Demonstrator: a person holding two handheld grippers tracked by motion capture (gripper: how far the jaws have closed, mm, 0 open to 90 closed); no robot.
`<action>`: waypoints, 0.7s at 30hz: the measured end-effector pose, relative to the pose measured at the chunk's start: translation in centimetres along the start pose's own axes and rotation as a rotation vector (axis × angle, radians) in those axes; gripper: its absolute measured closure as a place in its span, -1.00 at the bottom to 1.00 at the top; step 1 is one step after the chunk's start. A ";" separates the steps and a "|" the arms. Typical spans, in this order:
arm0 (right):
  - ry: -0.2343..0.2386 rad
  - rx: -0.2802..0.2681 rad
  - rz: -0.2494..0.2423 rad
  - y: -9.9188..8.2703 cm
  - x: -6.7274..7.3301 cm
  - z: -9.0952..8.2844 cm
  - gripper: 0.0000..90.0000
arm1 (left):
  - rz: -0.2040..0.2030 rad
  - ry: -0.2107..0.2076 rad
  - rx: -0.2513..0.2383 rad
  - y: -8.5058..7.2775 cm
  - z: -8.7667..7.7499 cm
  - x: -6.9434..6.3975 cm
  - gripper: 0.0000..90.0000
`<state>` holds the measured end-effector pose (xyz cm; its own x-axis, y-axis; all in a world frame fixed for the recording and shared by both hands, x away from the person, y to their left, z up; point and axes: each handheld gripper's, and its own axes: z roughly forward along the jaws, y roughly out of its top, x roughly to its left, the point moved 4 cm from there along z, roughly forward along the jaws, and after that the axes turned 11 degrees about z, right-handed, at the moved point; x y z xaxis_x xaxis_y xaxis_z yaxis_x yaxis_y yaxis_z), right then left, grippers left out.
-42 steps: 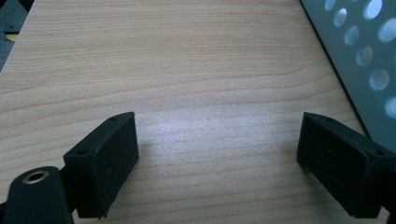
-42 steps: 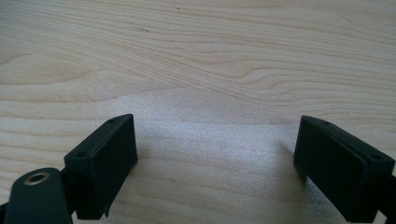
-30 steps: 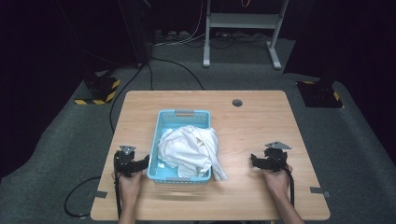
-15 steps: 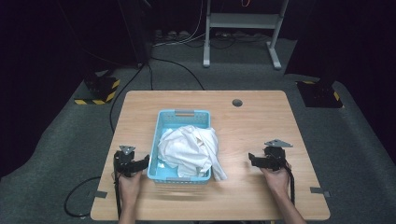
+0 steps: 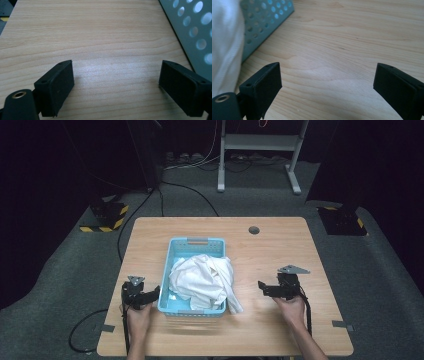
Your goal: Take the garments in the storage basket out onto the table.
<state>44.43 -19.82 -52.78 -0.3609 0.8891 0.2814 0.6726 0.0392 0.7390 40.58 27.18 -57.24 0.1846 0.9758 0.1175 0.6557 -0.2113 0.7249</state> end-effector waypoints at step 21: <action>0.150 -0.011 -0.049 2.7 5.0 0.3 -0.89 | 0.000 0.000 0.000 0.0 0.0 0.0 -0.71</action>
<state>44.64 -15.18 -49.54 -0.4859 0.8084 0.3323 0.6449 0.0749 0.7606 40.58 27.18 -57.24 0.1849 0.9757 0.1173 0.6557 -0.2114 0.7248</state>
